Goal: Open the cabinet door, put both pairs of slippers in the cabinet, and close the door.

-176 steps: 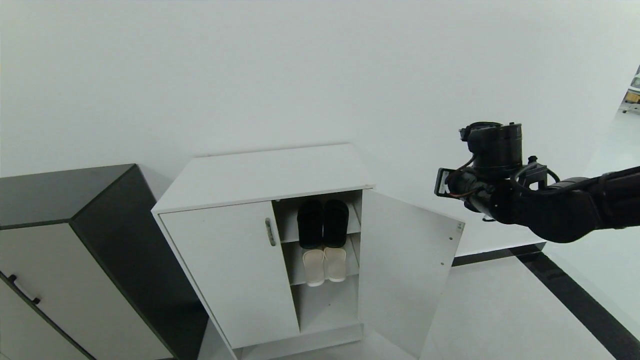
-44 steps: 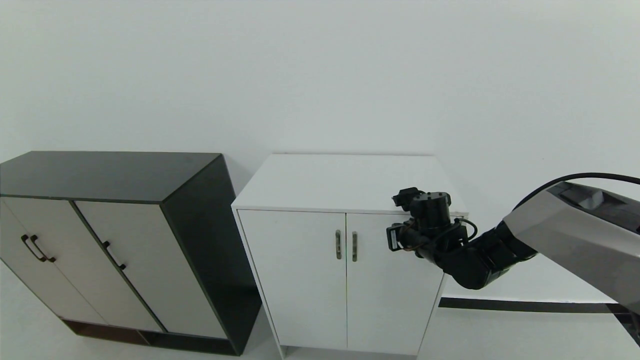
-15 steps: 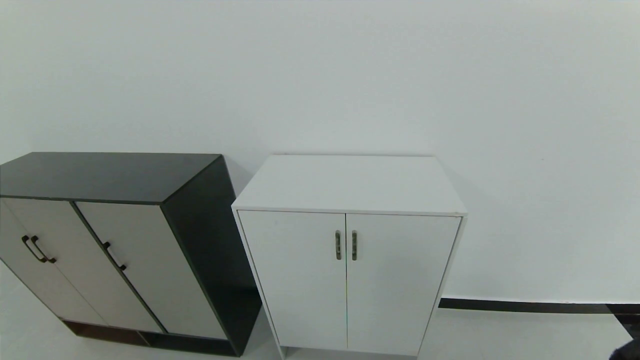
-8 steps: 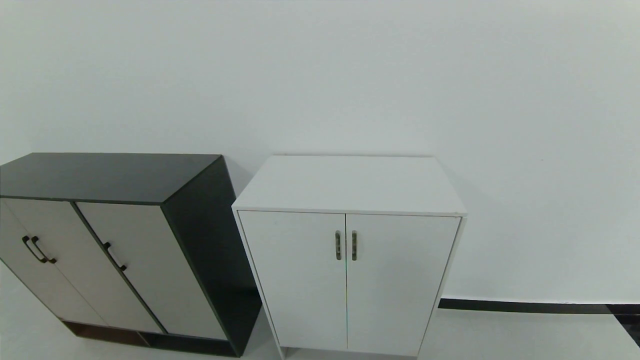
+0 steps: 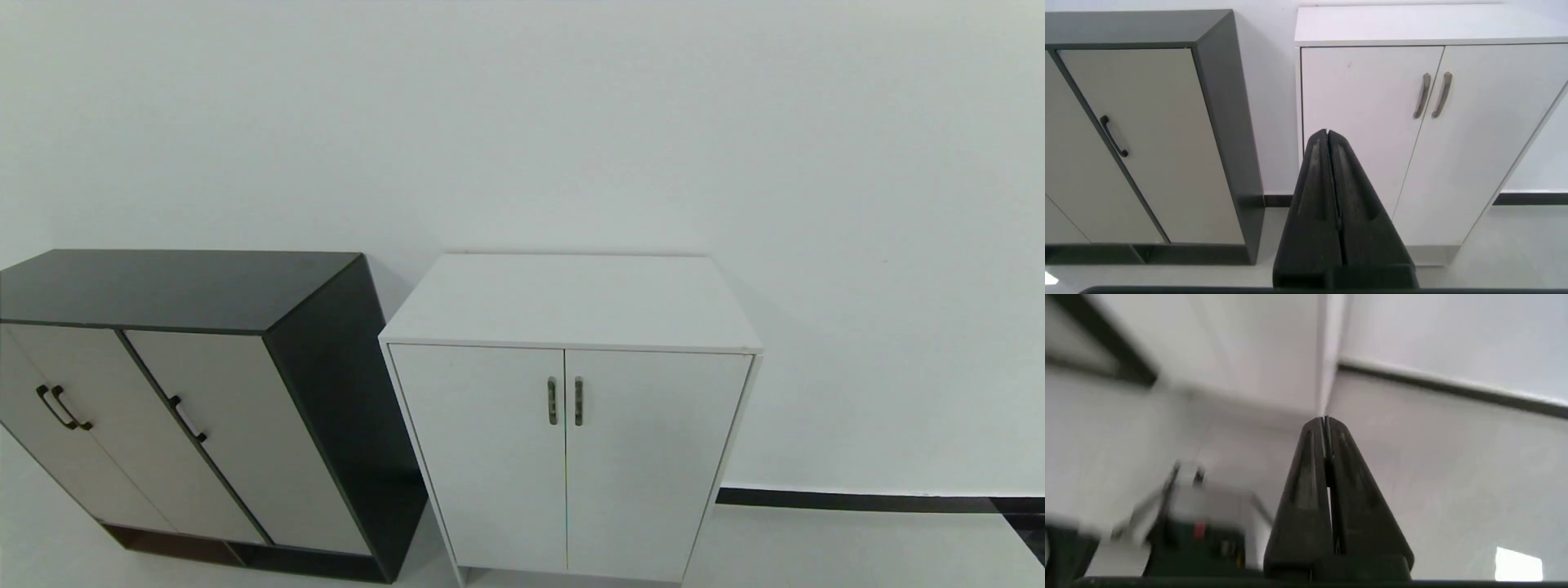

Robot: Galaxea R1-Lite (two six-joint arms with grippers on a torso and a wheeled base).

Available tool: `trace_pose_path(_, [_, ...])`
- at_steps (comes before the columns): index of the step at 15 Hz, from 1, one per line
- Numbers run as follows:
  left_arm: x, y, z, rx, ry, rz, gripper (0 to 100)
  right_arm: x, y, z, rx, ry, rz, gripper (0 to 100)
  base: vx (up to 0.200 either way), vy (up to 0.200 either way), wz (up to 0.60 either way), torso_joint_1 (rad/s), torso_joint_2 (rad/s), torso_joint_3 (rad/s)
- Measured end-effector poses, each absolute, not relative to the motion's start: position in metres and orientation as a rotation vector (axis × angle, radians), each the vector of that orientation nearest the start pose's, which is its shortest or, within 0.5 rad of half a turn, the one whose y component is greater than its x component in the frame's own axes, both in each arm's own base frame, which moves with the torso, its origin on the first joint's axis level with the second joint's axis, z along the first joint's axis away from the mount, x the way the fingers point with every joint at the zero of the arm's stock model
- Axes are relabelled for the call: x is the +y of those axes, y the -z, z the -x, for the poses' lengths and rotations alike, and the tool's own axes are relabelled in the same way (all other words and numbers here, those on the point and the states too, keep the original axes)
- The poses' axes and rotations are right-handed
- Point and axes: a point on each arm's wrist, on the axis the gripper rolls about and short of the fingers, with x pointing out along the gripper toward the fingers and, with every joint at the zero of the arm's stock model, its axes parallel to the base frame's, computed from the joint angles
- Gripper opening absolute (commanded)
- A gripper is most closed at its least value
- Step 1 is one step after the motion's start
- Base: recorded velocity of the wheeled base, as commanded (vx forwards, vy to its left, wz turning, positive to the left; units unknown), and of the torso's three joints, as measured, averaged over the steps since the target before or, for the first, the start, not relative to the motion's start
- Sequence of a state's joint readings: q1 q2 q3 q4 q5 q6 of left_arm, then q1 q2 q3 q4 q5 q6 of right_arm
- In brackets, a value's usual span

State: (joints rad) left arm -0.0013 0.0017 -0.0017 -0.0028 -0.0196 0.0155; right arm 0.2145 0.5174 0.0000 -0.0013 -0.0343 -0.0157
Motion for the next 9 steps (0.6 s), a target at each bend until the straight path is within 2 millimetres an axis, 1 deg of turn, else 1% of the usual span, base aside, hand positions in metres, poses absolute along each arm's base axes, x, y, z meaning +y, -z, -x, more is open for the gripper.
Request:
trace_pose_path(2, [0.000, -0.076, 0.023, -0.002, 0.021, -0.016, 0, 0.000, -0.079, -0.007, 0.377, -0.074, 0.042, 0, 0.000, 0.000, 0.00, 0.000, 0.00, 0.000])
trace_pose_path(4, [0.000, -0.076, 0.023, -0.003, 0.021, -0.016, 0, -0.001, -0.079, 0.002, 0.262, -0.017, 0.027, 0, 0.000, 0.000, 0.00, 0.000, 0.00, 0.000])
trace_pose_path(7, [0.000, -0.076, 0.023, -0.002, 0.021, -0.016, 0, -0.001, -0.078, 0.013, 0.130, 0.012, 0.019, 0, 0.000, 0.000, 0.00, 0.000, 0.00, 0.000])
trace_pose_path(9, [0.000, -0.076, 0.023, -0.003, 0.021, -0.016, 0, -0.001, -0.077, 0.017, 0.073, 0.018, 0.015, 0, 0.000, 0.000, 0.00, 0.000, 0.00, 0.000])
